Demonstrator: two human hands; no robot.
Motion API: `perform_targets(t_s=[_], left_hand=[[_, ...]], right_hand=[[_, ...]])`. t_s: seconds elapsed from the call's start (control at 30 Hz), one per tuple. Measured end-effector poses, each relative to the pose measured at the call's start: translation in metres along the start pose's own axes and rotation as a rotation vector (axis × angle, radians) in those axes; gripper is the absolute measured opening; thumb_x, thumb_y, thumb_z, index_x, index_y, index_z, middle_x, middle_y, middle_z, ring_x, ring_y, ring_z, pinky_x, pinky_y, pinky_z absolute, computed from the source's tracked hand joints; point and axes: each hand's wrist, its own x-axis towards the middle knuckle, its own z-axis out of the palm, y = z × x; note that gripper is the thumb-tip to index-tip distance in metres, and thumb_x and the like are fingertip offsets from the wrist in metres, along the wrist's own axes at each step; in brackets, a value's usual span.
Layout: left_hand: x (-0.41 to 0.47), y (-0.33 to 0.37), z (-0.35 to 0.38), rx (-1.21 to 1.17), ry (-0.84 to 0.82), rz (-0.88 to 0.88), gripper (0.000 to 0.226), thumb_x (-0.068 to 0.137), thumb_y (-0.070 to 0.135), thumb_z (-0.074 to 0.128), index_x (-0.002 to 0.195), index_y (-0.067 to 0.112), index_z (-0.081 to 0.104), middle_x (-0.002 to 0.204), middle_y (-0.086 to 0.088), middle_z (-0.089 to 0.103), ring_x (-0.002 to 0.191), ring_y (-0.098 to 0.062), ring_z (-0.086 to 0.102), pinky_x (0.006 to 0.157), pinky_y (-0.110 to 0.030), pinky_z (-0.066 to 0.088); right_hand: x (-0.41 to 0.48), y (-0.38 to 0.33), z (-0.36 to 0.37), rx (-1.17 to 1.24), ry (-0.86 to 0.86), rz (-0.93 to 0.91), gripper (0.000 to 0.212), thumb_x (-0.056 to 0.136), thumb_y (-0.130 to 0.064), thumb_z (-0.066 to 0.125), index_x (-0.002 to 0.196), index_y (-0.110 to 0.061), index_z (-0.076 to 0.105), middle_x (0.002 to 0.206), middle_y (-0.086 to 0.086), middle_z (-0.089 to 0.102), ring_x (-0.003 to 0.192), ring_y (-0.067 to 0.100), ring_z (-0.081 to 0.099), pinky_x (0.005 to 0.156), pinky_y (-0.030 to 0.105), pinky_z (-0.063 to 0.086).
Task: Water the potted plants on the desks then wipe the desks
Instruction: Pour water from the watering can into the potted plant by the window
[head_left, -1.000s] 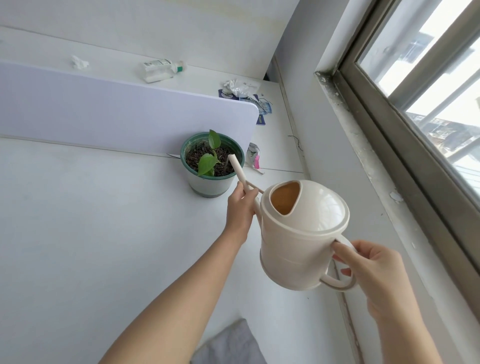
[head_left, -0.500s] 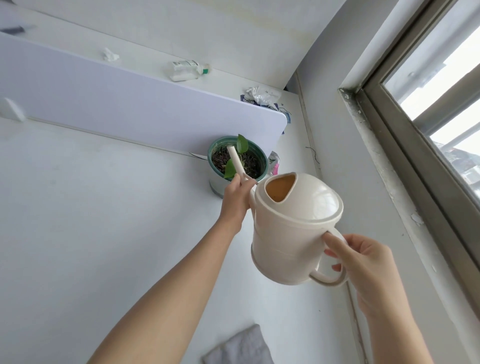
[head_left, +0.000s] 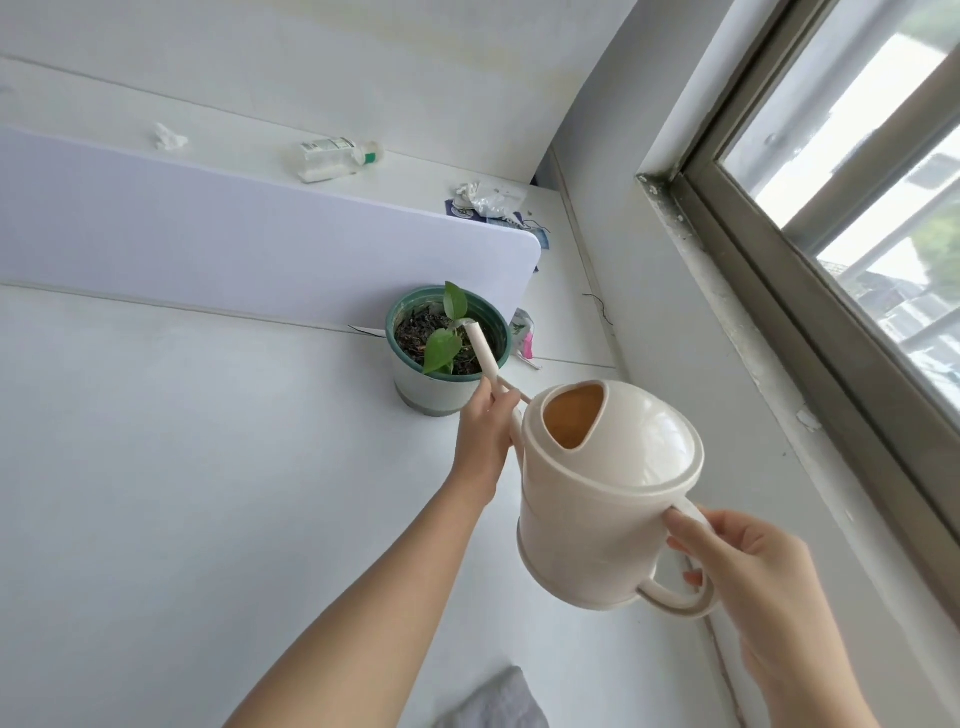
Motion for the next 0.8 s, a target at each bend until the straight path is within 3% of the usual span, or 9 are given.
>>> perform_targets(t_s=[0.23, 0.3, 0.4, 0.47, 0.53, 0.6, 0.67, 0.73, 0.8], left_hand=[[-0.017, -0.010, 0.006, 0.026, -0.006, -0.018, 0.022, 0.071, 0.031, 0.047, 0.081, 0.012, 0.047, 0.083, -0.009, 0.046, 0.079, -0.020, 0.044, 0.076, -0.036, 0.039], [-0.025, -0.012, 0.005, 0.048, 0.001, -0.029, 0.022, 0.071, 0.032, 0.048, 0.080, 0.013, 0.048, 0.087, -0.009, 0.046, 0.083, -0.021, 0.046, 0.080, -0.038, 0.041], [-0.040, -0.015, 0.001, 0.090, 0.017, -0.038, 0.016, 0.083, 0.028, 0.049, 0.090, 0.014, 0.053, 0.094, -0.007, 0.051, 0.093, -0.022, 0.050, 0.086, -0.038, 0.041], [-0.051, -0.018, -0.006, 0.099, 0.046, -0.048, 0.014, 0.089, 0.024, 0.046, 0.100, 0.017, 0.053, 0.101, -0.004, 0.053, 0.099, -0.023, 0.052, 0.086, -0.037, 0.039], [-0.063, -0.022, -0.017, 0.104, 0.076, -0.060, 0.015, 0.091, 0.024, 0.045, 0.102, 0.021, 0.054, 0.106, -0.005, 0.055, 0.106, -0.024, 0.053, 0.091, -0.039, 0.041], [-0.078, -0.025, -0.029, 0.100, 0.106, -0.071, 0.012, 0.092, 0.024, 0.045, 0.100, 0.023, 0.054, 0.110, -0.005, 0.056, 0.110, -0.025, 0.053, 0.096, -0.043, 0.040], [-0.093, -0.027, -0.042, 0.072, 0.146, -0.070, 0.015, 0.093, 0.023, 0.045, 0.105, 0.022, 0.053, 0.115, -0.007, 0.056, 0.111, -0.024, 0.054, 0.096, -0.044, 0.041], [-0.106, -0.027, -0.057, 0.041, 0.191, -0.055, 0.016, 0.093, 0.021, 0.045, 0.107, 0.020, 0.052, 0.116, -0.007, 0.055, 0.111, -0.024, 0.054, 0.094, -0.042, 0.042], [-0.118, -0.025, -0.073, 0.013, 0.238, -0.033, 0.017, 0.093, 0.019, 0.044, 0.108, 0.019, 0.052, 0.111, -0.005, 0.055, 0.111, -0.024, 0.054, 0.092, -0.040, 0.043]], right_hand=[[-0.009, 0.019, -0.012, 0.033, 0.017, 0.017, 0.024, 0.080, -0.006, 0.064, 0.059, -0.016, 0.068, 0.068, 0.020, 0.058, 0.062, 0.019, 0.048, 0.060, 0.030, 0.039], [-0.013, 0.028, -0.014, 0.027, 0.002, 0.037, 0.025, 0.080, -0.005, 0.063, 0.058, -0.016, 0.069, 0.083, 0.037, 0.062, 0.067, 0.019, 0.048, 0.064, 0.033, 0.038], [-0.022, 0.044, -0.016, -0.014, -0.023, 0.084, 0.026, 0.079, -0.005, 0.060, 0.057, -0.014, 0.071, 0.104, 0.041, 0.052, 0.075, 0.018, 0.042, 0.068, 0.034, 0.033], [-0.027, 0.054, -0.017, -0.033, -0.038, 0.108, 0.016, 0.079, -0.004, 0.059, 0.068, -0.001, 0.070, 0.104, 0.042, 0.051, 0.078, 0.016, 0.040, 0.065, 0.031, 0.034], [-0.028, 0.066, -0.017, -0.045, -0.052, 0.114, 0.020, 0.079, -0.003, 0.057, 0.078, 0.016, 0.061, 0.089, 0.044, 0.053, 0.075, 0.016, 0.037, 0.053, 0.023, 0.033], [-0.032, 0.076, -0.014, -0.056, -0.093, 0.091, 0.023, 0.078, -0.003, 0.057, 0.078, 0.020, 0.057, 0.062, 0.025, 0.045, 0.071, 0.017, 0.033, 0.044, 0.017, 0.026], [-0.037, 0.081, -0.008, -0.075, -0.127, 0.076, 0.025, 0.078, -0.004, 0.056, 0.079, 0.021, 0.055, 0.068, 0.008, 0.039, 0.070, 0.017, 0.032, 0.048, 0.025, 0.022], [-0.042, 0.082, 0.000, -0.101, -0.163, 0.062, 0.025, 0.077, -0.003, 0.055, 0.074, 0.021, 0.052, 0.070, 0.007, 0.038, 0.070, 0.017, 0.032, 0.052, 0.028, 0.019], [-0.049, 0.078, 0.011, -0.131, -0.201, 0.045, 0.017, 0.077, -0.002, 0.053, 0.062, 0.004, 0.049, 0.067, 0.008, 0.033, 0.064, 0.016, 0.028, 0.049, 0.027, 0.017]])
